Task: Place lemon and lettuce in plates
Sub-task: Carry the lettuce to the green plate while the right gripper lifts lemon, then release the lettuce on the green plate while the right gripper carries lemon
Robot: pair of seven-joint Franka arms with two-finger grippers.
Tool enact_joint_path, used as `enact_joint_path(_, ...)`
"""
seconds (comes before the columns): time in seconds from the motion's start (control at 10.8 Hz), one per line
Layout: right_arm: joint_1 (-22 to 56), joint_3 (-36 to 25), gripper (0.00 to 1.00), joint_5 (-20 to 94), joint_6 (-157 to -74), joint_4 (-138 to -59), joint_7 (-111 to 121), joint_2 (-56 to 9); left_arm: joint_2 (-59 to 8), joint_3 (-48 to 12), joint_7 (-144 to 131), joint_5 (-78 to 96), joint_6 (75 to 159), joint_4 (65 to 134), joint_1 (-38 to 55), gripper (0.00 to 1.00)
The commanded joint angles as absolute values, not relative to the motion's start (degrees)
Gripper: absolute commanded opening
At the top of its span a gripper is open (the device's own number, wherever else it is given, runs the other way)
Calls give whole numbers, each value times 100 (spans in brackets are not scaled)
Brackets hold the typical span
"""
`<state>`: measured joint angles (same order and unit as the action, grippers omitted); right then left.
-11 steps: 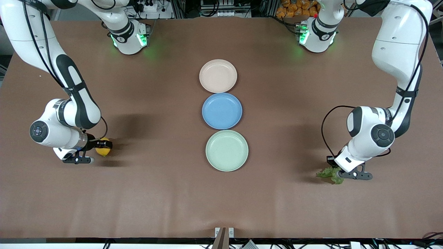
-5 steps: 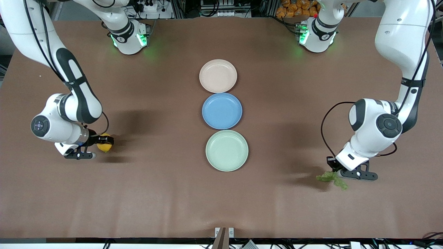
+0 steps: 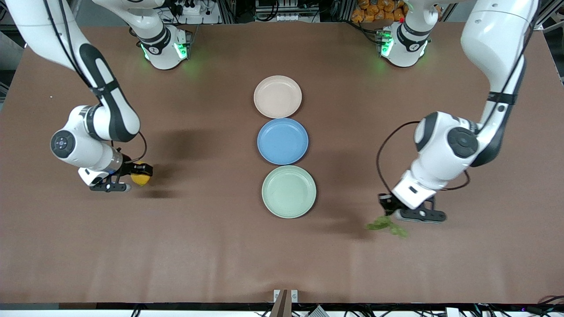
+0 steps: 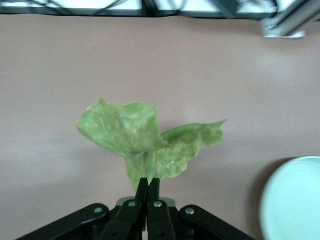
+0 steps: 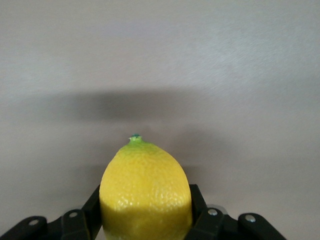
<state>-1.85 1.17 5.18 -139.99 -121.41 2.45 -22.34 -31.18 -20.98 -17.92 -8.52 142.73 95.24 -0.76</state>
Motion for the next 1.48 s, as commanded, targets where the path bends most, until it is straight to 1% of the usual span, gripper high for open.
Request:
enact_joint_path(0.0, 122, 132, 0, 580, -13993, -12997, -358, -1329, -3286, -2110, -2424, -941, 14247, 9212, 665, 0)
enact_joint_path(0.28, 535, 149, 0, 1122, -13931, -13367, -633, -1029, -3672, -2083, -3451, -967, 14273, 8685, 1325, 0)
enact_joint_path(0.46, 808, 149, 0, 1371, -13712, -13552, -633, -775, -3927, -2048, -3988, -976, 14430, 8404, 1695, 0)
enact_joint_path(0.74, 1045, 149, 0, 1450, -13132, -13719, -1018, -362, -4244, -1978, -4464, -976, 14791, 8394, 2073, 0)
enact_joint_path(0.92, 1466, 149, 0, 1512, -13104, -13904, -1543, -115, -4473, -1785, -4500, -976, 14880, 8402, 2363, 0)
enact_joint_path(1.02, 1798, 149, 0, 1512, -13113, -13887, -2025, -97, -4552, -1688, -4613, -967, 14880, 8411, 2547, 4)
enact_joint_path(1.2, 2283, 149, 0, 1512, -13175, -13860, -2774, -105, -4570, -1513, -4939, -1002, 14854, 8507, 2724, 16)
enact_joint_path(1.29, 2468, 149, 0, 1512, -13192, -13852, -3038, -114, -4596, -1503, -4939, -1002, 14845, 8560, 2733, 31)
enact_joint_path(1.39, 2696, 149, 0, 1512, -13236, -13852, -3354, -132, -4640, -1477, -4939, -1011, 14845, 8569, 2725, 99)
